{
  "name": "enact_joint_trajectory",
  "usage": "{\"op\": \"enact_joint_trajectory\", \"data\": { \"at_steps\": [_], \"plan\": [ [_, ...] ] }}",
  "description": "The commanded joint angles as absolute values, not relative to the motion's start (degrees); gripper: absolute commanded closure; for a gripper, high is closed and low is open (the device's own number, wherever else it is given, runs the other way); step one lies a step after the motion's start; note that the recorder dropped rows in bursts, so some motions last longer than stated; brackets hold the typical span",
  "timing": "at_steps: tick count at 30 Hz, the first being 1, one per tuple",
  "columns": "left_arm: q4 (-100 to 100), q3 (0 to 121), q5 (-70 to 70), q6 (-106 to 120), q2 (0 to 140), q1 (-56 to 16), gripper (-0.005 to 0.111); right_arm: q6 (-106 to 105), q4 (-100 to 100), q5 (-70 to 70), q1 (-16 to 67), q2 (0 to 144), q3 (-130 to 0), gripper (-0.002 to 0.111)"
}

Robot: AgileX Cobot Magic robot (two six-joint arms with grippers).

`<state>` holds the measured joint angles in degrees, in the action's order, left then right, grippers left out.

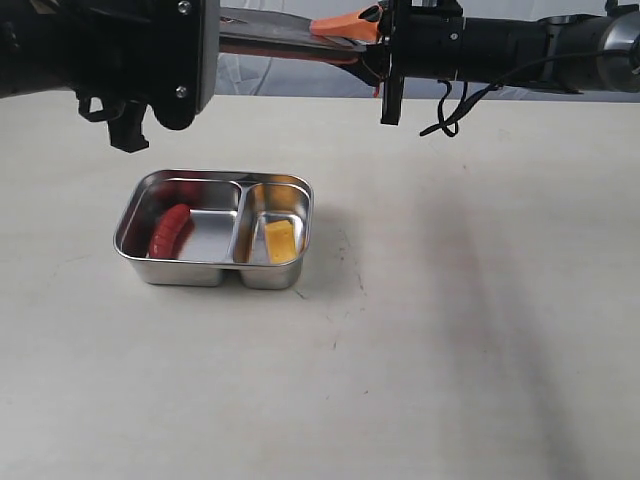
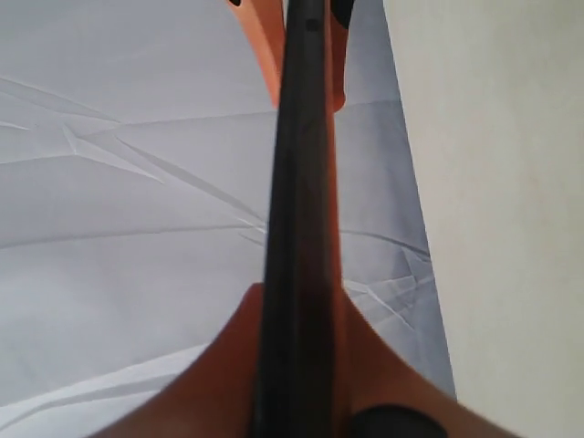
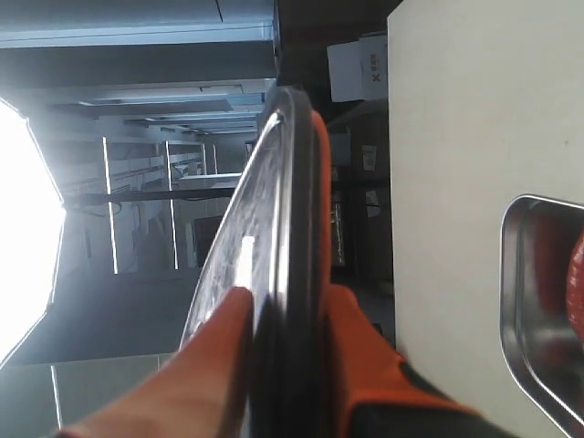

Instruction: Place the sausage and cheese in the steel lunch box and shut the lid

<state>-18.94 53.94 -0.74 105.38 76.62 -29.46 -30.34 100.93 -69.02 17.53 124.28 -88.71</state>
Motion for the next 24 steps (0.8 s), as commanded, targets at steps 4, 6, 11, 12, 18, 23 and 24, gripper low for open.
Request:
{"op": "enact_joint_trajectory", "data": {
  "at_steps": [4,6,11,12,18,23,24],
  "plan": [
    [-25.2,54.1,0.3,104.9,76.6,-29.8,0.045,-32.8,99.7,-70.0,17.8,123.6,-89.1,0.109],
    [-26.3,54.1,0.6,104.9,76.5,-29.8,0.037,-32.8,99.9,-70.0,17.8,123.6,-89.1,0.109],
    [-25.8,54.1,2.9,105.4,74.0,-29.8,0.027,-33.0,99.9,-70.0,17.8,123.6,-89.1,0.109],
    [-25.8,54.1,2.9,105.4,73.3,-29.7,0.027,-33.2,99.9,-70.0,17.8,123.6,-89.1,0.109],
    [-30.1,54.1,-3.1,105.2,70.3,-29.1,0.027,-33.5,99.9,-70.0,17.8,123.6,-89.1,0.109],
    [-29.1,53.4,-10.2,103.7,70.3,-28.2,0.027,-33.5,99.9,-70.0,17.3,123.6,-89.1,0.109],
    [-26.9,52.8,-10.4,103.8,70.3,-27.9,0.027,-33.5,99.9,-70.0,17.2,123.6,-89.1,0.109]
  ]
}}
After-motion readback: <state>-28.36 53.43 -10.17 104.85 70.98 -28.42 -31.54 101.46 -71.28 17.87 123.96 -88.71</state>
